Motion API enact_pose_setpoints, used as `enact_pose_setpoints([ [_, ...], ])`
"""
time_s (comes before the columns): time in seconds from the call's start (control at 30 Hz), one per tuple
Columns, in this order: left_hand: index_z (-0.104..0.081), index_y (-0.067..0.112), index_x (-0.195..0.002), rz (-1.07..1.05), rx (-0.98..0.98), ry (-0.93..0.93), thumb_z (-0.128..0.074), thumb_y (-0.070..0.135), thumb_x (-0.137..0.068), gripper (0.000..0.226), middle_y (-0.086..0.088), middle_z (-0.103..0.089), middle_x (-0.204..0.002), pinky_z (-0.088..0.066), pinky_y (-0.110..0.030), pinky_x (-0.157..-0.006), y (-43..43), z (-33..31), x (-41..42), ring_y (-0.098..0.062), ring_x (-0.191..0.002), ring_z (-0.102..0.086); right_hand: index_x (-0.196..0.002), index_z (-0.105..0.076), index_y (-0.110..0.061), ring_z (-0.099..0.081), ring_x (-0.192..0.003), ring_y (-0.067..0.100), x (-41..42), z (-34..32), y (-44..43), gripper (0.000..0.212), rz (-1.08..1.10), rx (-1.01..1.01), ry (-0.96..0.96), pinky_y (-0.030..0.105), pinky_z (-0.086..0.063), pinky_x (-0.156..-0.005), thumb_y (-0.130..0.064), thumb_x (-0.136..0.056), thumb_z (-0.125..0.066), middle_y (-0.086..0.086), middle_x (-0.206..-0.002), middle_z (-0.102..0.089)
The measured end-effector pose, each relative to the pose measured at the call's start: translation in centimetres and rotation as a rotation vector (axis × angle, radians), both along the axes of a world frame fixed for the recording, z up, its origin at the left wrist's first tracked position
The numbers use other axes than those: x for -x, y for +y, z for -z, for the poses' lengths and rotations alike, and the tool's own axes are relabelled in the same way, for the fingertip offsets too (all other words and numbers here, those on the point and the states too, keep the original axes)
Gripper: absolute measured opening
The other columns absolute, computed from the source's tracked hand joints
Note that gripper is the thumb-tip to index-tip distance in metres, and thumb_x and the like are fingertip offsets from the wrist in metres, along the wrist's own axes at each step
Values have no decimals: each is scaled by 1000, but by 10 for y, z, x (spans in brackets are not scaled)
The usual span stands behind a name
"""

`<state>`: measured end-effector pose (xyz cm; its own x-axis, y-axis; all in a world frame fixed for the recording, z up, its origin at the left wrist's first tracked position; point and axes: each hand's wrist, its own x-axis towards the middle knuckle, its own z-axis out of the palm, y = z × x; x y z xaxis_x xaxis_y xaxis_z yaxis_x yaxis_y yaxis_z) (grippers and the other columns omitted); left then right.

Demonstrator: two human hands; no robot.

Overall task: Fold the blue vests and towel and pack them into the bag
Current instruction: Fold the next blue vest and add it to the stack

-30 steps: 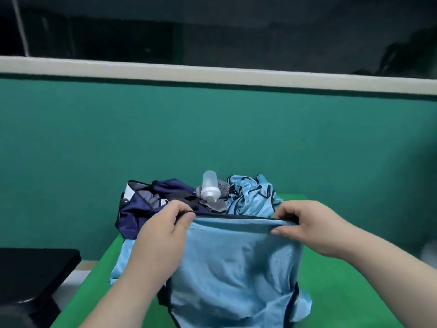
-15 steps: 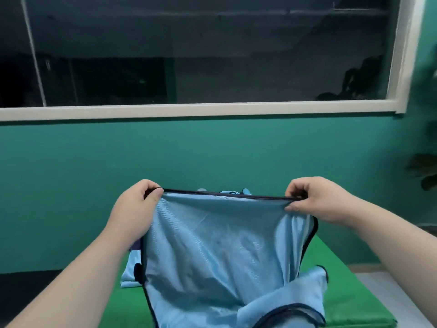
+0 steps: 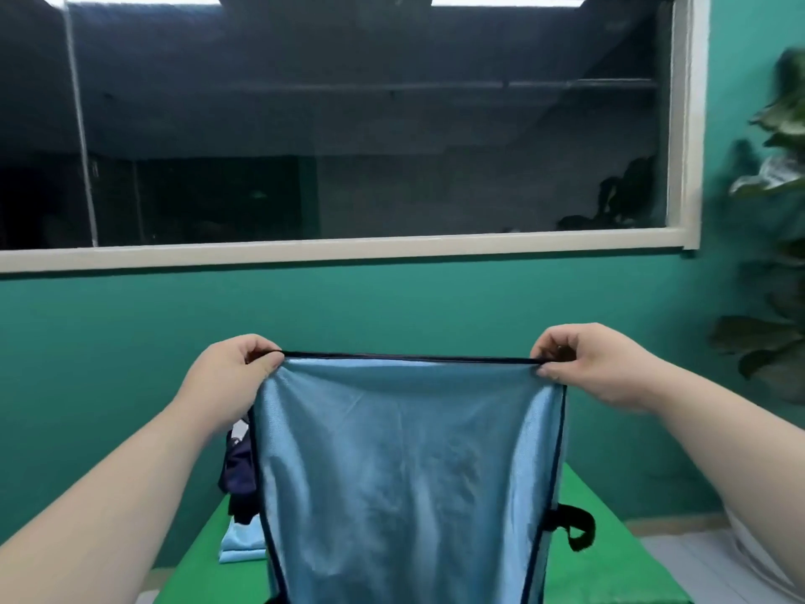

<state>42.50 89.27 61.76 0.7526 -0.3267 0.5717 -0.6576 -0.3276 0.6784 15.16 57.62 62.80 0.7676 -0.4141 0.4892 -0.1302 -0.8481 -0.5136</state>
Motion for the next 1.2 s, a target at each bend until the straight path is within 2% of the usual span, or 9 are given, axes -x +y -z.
enact_pose_setpoints([
  [0.03, -70, 20, -87, 5, 18, 10, -64, 20, -95, 10, 4, -70, -84, -42, -18, -46, 2, -4, -1, -12, -69, -58, -78, -70, -27, -57, -64, 3, 2, -3, 0, 20, -9, -23, -10, 20, -45, -67, -9, -85, -76, -2, -77, -72],
  [0.17, -72, 24, -85, 20, 26, 29, -69, 23, -92, 8, 8, -71, -86, -43, -24, -64, 10, -10, -8, -8, -77, -60, -80, -73, -30, -65, -71, 5, 8, -9, 2, 22, -6, -13, 79, 27, -51, -75, -9, -83, -75, -7, -81, -75],
  [0.27, -73, 23, -84, 32, 36, 49, -70, 22, -91, 8, 6, -72, -85, -43, -25, -66, 13, -8, -14, -12, -78, -61, -84, -75, -29, -68, -76, 2, 11, -10, 5, 19, 33, 12, 118, 17, -52, -75, -10, -82, -74, -15, -82, -75],
  [0.43, -74, 22, -73, 33, 8, 96, -79, 24, -83, 11, 3, -72, -77, -43, -29, -65, 13, -2, -24, -15, -73, -59, -86, -74, -30, -69, -81, 8, 11, -8, -2, 20, 63, 26, 141, 20, -53, -77, -10, -85, -72, -13, -83, -75],
  [0.57, -74, 20, -70, 45, 15, 112, -84, 27, -78, 14, 3, -72, -73, -42, -30, -65, 10, 0, -28, -15, -69, -57, -85, -75, -28, -67, -75, 4, 7, -7, -7, 23, 97, 10, 69, 12, -48, -69, -5, -85, -72, -14, -79, -74],
  [0.7, -75, 19, -69, 70, 19, 129, -84, 27, -78, 15, 2, -72, -73, -46, -31, -69, 11, -1, -29, -16, -69, -58, -82, -76, -29, -66, -73, 1, 6, -7, -14, 31, 93, -27, -17, 16, -47, -73, 1, -84, -72, -14, -78, -74],
  [0.93, -77, 26, -71, 128, 5, 144, -84, 26, -78, 10, 2, -74, -74, -52, -39, -81, 19, -6, -37, -18, -72, -59, -81, -77, -31, -62, -68, -1, 6, -9, -21, 34, 87, -22, -57, 9, -47, -68, 3, -83, -73, -13, -76, -73],
  [1.03, -78, 27, -75, 150, 22, 146, -81, 26, -81, 7, 3, -72, -75, -50, -36, -75, 20, -6, -37, -17, -71, -56, -81, -77, -31, -61, -66, 0, 5, -7, -25, 28, 92, -36, -56, 19, -48, -72, -3, -83, -76, -11, -76, -73],
  [1.2, -76, 12, -83, 177, 40, 194, -76, 18, -86, 7, 3, -62, -67, -39, -18, -46, 3, 5, -34, -9, -53, -44, -76, -76, -30, -64, -73, 12, -3, 3, -38, 26, 78, -109, -33, 33, -50, -80, -5, -84, -76, -4, -79, -75],
])
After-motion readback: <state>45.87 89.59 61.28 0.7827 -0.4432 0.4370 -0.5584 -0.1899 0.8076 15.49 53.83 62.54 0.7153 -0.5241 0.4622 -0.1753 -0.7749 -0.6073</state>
